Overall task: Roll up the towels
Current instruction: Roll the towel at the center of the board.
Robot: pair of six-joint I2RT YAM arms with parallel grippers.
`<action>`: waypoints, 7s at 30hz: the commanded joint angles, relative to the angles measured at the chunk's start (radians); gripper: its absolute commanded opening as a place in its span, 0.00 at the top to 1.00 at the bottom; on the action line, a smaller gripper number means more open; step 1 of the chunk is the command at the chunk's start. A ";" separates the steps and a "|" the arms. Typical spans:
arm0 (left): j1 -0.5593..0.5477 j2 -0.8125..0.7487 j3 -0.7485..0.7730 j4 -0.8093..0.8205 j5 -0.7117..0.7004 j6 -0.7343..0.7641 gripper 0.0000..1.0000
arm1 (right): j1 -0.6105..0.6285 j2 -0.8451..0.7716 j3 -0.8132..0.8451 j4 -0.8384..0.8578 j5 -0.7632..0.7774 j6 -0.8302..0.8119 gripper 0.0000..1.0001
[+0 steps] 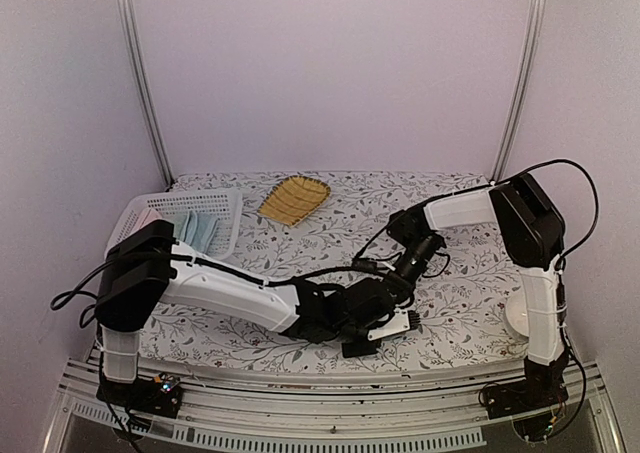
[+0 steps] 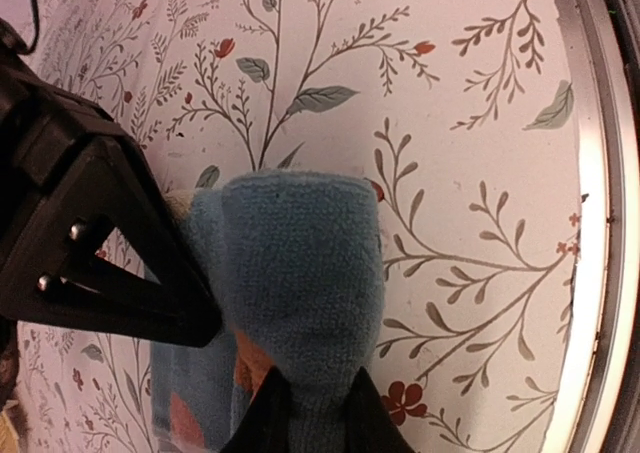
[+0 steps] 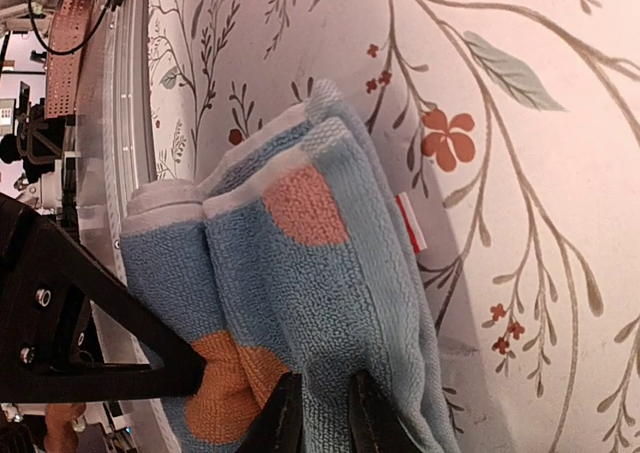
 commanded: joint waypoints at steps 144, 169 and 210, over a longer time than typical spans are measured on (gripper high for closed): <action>0.233 0.093 0.013 -0.124 0.436 -0.181 0.75 | -0.131 -0.774 -0.468 0.327 0.128 -0.227 0.51; 0.375 0.172 0.112 -0.153 0.833 -0.274 0.78 | 0.188 -0.731 -0.706 0.769 0.543 -0.325 0.41; 0.080 -0.284 -0.333 0.211 -0.018 -0.044 0.50 | 0.052 -0.139 -0.168 0.082 -0.005 -0.201 0.86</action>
